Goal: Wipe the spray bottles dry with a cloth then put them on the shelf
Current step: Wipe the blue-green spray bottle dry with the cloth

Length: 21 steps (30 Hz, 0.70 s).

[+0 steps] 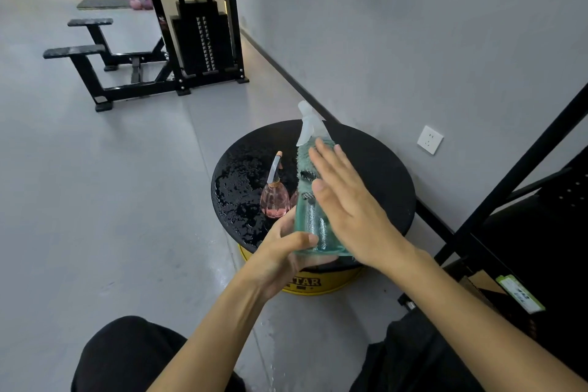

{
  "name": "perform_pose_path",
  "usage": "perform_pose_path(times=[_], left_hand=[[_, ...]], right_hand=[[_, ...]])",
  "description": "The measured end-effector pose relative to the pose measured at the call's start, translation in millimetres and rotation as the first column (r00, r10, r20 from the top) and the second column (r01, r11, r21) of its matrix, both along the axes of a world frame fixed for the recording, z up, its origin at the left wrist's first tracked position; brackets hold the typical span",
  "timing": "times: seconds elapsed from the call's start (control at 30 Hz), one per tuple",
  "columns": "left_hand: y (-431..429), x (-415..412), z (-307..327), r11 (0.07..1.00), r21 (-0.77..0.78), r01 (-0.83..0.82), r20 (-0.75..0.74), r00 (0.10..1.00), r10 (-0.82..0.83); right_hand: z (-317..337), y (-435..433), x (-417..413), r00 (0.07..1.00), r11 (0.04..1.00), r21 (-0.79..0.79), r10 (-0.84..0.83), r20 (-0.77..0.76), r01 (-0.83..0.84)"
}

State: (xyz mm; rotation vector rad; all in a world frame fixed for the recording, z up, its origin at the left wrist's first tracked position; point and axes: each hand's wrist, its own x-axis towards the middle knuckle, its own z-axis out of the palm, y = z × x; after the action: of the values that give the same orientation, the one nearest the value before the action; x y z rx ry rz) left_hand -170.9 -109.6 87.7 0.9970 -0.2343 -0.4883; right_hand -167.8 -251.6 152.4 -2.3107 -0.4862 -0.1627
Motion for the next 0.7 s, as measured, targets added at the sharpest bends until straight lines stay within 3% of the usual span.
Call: perform_pose_path(times=[0.2, 0.47, 0.7], left_hand=[[-1, 0, -2, 0.996, 0.047, -0.078, -0.002, 0.997, 0.078], [-5, -4, -5, 0.997, 0.072, -0.010, -0.010, 1.000, 0.011], [-1, -1, -6, 0.995, -0.045, -0.086, -0.045, 0.995, 0.084]], right_hand=[[-14, 5, -33, 0.992, 0.989, -0.126, 0.091, 0.084, -0.080], [-2, -1, 5, 1.000, 1.000, 0.008, 0.008, 0.015, -0.009], [-18, 9, -35, 0.994, 0.995, -0.062, 0.078, 0.082, -0.073]])
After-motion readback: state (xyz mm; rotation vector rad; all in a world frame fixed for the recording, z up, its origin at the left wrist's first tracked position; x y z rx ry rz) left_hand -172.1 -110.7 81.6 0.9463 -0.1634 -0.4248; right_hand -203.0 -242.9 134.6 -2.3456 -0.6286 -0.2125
